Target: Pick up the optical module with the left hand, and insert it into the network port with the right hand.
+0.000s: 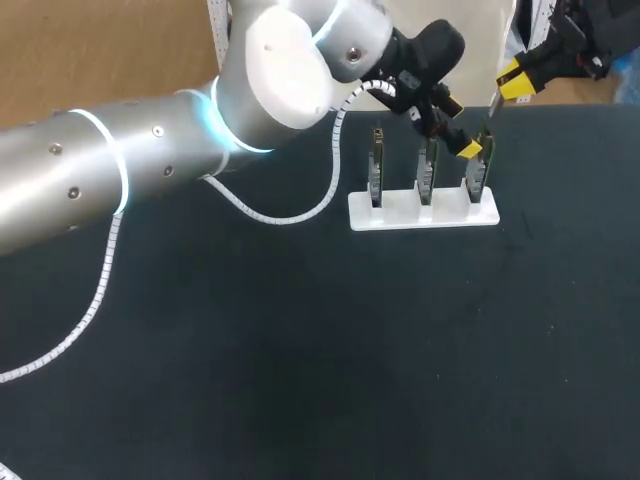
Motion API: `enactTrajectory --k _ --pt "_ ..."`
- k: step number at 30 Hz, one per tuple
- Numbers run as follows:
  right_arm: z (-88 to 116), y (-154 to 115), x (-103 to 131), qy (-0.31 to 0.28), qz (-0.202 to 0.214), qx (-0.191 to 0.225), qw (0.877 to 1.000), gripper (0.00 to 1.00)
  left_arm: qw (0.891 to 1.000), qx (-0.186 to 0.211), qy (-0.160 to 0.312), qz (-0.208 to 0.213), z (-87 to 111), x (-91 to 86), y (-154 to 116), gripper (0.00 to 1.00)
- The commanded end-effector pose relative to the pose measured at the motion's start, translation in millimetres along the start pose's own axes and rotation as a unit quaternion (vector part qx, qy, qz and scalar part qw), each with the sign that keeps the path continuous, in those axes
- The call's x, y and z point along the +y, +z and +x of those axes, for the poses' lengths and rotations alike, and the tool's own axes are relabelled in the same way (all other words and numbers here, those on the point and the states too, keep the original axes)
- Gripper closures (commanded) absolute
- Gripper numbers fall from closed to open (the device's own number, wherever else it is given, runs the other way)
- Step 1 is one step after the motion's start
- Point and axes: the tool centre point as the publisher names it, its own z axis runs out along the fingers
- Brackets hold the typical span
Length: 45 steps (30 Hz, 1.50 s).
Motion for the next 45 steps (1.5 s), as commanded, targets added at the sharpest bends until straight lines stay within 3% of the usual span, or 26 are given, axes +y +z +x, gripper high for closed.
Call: enactTrajectory --k 1,27,45 --pt "-0.3 0.3 0.4 -0.001 0.0 0.0 1.0 1.0 1.0 0.003 0.0 0.001 -0.5 -0.3 0.8 0.0" --pt "-1.2 1.4 5.0 -0.002 -0.001 0.002 1.0 1.0 1.0 0.005 0.005 0.019 -0.4 -6.1 5.6 0.0" --pt "0.0 4.5 6.1 -0.015 0.009 0.031 0.999 1.0 1.0 0.005 0.005 0.019 -0.4 -6.1 5.6 0.0"
